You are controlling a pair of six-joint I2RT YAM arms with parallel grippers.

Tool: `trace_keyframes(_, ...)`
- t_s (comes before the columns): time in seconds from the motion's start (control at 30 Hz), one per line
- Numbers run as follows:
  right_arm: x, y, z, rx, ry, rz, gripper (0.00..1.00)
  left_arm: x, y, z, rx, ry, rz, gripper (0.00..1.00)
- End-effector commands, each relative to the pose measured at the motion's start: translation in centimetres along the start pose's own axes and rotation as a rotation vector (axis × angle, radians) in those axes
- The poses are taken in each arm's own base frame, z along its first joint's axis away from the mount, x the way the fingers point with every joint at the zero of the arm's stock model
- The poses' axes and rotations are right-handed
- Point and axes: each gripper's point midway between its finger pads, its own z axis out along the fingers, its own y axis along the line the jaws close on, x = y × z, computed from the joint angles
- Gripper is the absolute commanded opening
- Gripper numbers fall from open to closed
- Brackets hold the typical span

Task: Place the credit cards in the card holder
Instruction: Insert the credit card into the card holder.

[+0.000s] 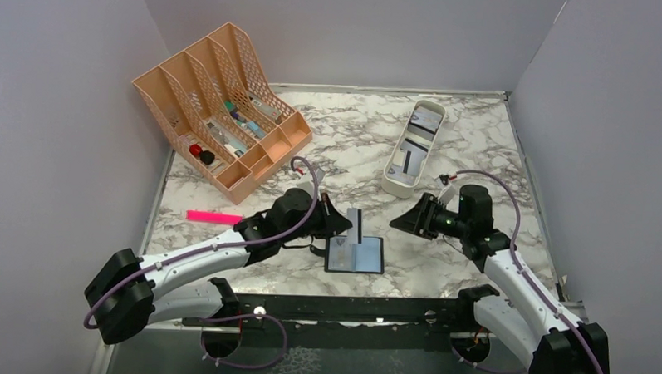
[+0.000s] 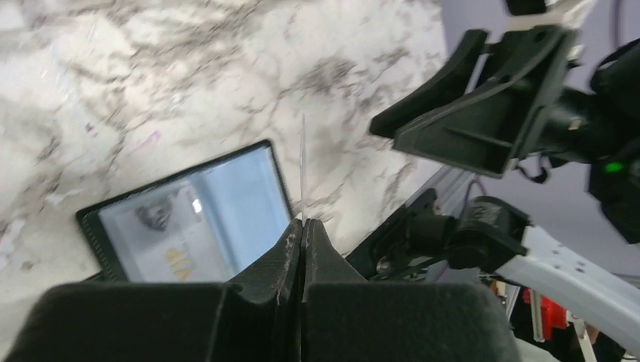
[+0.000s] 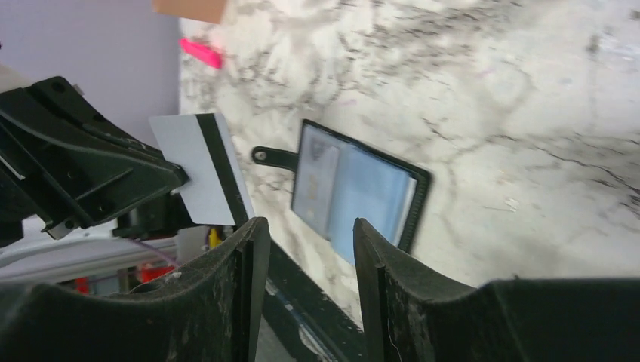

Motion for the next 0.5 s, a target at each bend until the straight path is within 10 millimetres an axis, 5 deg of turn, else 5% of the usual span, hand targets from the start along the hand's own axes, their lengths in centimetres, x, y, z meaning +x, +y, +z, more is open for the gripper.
trace_keyframes(0.0,1.6,-4.8,-0.1,0.203,0.027,-0.024,0.48,3.5,3.1,0.7,-0.035,0.084,-0.045,0.0)
trace_keyframes(0.47,6.1,-7.8,3.6,0.277,0.182,-0.036,0.43,6.8,6.9,1.9,-0.066,0.183,-0.121,0.0)
